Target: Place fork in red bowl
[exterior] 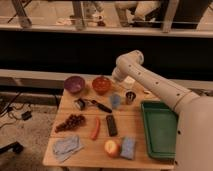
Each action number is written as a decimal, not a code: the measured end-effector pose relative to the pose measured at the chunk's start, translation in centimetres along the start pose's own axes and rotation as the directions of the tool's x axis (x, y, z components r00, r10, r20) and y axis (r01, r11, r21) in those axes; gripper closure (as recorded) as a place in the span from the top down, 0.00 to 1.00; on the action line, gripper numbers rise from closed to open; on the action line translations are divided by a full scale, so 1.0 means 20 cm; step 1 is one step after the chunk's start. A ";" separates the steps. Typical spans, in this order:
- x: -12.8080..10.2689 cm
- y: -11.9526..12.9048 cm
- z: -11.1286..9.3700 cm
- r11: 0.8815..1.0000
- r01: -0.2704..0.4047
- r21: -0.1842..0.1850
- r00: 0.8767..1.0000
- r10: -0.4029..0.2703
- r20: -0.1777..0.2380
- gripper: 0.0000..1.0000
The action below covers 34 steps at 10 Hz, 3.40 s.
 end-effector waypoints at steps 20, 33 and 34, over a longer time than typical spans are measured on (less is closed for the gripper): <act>-0.16 -0.01 0.38 0.987 0.148 -0.058 0.989 -0.149 -0.014 0.18; -0.16 -0.02 0.40 0.987 0.147 -0.060 0.989 -0.149 -0.024 0.80; -0.16 -0.02 0.40 0.987 0.147 -0.060 0.989 -0.149 -0.024 0.80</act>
